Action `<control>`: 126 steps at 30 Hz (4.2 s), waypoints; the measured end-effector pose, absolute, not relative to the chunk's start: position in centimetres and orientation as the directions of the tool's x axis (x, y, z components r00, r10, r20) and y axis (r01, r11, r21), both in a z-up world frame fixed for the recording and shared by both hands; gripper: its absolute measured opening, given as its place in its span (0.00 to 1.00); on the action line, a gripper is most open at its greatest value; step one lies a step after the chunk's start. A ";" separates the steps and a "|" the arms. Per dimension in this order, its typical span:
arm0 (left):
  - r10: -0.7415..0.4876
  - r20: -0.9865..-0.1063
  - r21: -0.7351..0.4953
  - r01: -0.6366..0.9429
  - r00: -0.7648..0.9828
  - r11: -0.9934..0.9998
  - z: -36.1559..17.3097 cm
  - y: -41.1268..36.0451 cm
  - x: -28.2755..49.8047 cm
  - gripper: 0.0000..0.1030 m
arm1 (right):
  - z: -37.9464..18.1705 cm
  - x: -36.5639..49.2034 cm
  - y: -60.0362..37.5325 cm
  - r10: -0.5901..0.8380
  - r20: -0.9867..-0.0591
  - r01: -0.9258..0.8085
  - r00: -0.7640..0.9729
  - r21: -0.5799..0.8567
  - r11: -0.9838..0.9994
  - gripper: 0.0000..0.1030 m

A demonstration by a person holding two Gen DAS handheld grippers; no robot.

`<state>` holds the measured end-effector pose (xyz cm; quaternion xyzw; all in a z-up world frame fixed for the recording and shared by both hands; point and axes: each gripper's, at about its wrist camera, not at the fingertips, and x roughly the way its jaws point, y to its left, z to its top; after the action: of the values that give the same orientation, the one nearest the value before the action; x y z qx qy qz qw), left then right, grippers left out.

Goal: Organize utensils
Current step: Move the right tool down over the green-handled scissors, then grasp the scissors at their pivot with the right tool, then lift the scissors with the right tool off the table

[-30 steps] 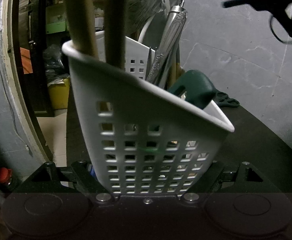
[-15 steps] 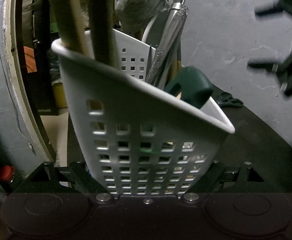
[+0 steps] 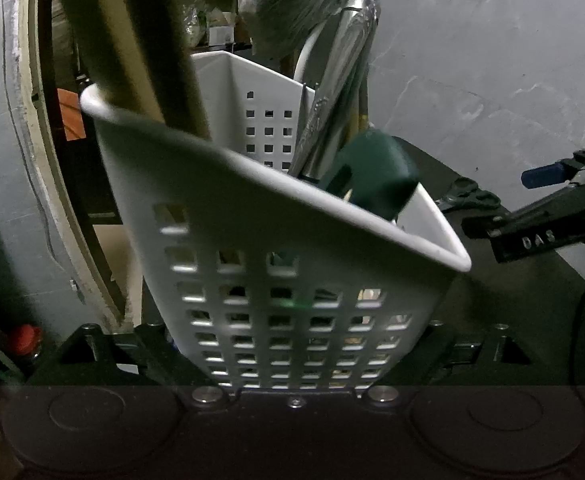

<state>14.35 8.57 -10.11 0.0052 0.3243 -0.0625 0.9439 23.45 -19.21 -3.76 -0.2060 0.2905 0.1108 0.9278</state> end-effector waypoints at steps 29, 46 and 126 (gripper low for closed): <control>-0.039 -0.634 0.009 0.057 0.773 0.998 -9.8 6.1 14.9 0.89 | -6.6 38.8 -23.5 -0.044 -0.655 0.051 0.755 -0.008 0.999 1.00; -0.037 -0.636 0.013 0.059 0.771 0.998 -9.7 6.0 15.0 0.90 | -8.9 41.2 -24.1 -0.090 -0.684 0.092 0.724 -0.034 0.995 1.00; -0.169 -0.587 -0.055 0.169 0.792 0.984 -11.4 10.6 14.6 0.90 | -7.7 27.9 -22.3 0.009 -0.755 0.219 0.656 0.202 0.955 0.31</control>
<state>14.55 10.62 -11.43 0.0003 0.3098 -0.0892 0.9466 27.91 -22.25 -7.73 0.1386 0.4105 -0.0583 0.8994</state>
